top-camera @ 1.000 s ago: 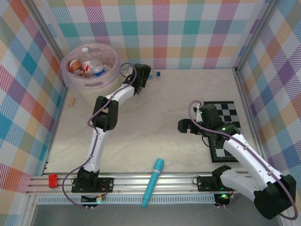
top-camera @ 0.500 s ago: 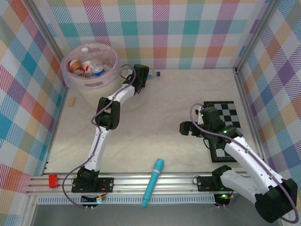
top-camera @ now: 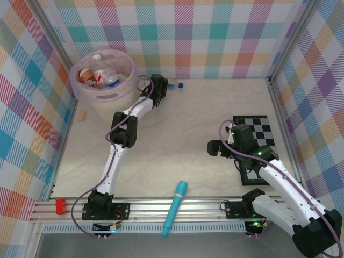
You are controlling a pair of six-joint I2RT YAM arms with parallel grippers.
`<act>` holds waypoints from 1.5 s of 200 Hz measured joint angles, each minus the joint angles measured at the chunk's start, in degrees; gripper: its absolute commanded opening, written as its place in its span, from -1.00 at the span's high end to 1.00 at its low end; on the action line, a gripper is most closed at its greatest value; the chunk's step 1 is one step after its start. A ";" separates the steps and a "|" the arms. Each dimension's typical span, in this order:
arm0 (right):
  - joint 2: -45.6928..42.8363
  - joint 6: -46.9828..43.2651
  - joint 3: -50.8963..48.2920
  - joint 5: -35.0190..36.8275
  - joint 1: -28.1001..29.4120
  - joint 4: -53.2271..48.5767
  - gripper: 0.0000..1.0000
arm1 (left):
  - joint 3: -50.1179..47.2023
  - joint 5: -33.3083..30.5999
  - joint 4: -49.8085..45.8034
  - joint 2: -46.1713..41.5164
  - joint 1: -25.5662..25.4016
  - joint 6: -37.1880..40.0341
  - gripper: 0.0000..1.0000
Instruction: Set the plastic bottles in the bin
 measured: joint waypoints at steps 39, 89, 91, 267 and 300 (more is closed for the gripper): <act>0.24 0.00 0.00 0.00 0.00 0.11 -1.00 | -14.75 0.48 6.88 -7.87 -0.15 2.60 0.13; 3.43 -0.04 0.02 -0.09 0.00 1.29 -1.00 | -45.70 0.02 16.74 -24.83 -3.39 6.51 0.13; 3.58 -0.04 0.02 -0.09 0.00 1.42 -1.00 | -46.90 -0.15 16.94 -25.64 -3.65 6.60 0.13; 2.80 -0.28 0.04 1.09 0.00 1.57 -1.00 | -24.22 -4.37 4.22 -16.24 -5.14 11.65 -0.71; 2.38 -0.50 0.04 1.51 0.00 1.22 -1.00 | -17.55 -4.37 0.94 -12.83 -4.76 11.91 -0.64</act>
